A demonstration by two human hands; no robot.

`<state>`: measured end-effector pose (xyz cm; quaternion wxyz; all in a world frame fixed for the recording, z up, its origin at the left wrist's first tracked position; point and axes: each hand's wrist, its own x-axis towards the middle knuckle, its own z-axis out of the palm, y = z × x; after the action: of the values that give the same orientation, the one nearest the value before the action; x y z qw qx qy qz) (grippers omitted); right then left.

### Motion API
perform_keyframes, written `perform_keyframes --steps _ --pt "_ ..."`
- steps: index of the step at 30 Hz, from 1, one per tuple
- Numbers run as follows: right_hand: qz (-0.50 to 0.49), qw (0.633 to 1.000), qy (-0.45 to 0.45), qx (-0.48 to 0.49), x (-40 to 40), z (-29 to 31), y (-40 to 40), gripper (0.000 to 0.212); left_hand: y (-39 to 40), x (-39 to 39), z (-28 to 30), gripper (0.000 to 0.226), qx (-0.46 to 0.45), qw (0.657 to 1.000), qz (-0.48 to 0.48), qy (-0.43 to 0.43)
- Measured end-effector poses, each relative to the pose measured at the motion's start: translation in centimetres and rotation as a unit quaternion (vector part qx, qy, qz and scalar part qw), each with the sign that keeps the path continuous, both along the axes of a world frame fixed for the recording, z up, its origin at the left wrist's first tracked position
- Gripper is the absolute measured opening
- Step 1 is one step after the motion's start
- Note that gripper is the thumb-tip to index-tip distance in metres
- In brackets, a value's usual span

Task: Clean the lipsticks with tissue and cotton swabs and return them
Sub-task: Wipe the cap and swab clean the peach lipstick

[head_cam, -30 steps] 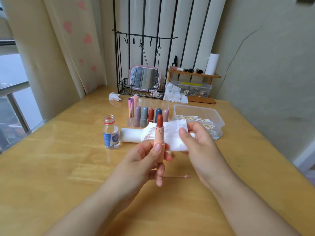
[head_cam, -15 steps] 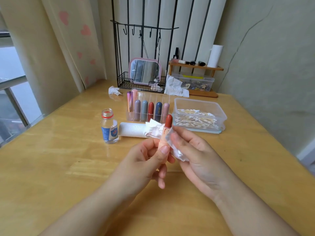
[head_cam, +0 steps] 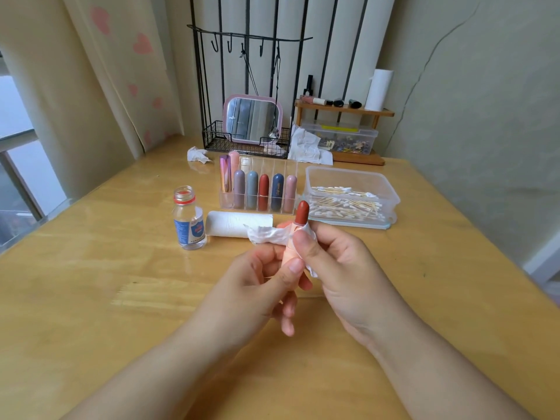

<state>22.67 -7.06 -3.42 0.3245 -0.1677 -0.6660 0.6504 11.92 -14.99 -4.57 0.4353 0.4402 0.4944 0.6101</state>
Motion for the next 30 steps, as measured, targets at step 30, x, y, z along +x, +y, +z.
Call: perform_keyframes --steps 30 --pt "-0.087 0.993 0.004 -0.074 -0.4 0.6 -1.2 0.038 0.1 0.2 -0.2 0.032 -0.016 0.995 -0.011 -0.097"
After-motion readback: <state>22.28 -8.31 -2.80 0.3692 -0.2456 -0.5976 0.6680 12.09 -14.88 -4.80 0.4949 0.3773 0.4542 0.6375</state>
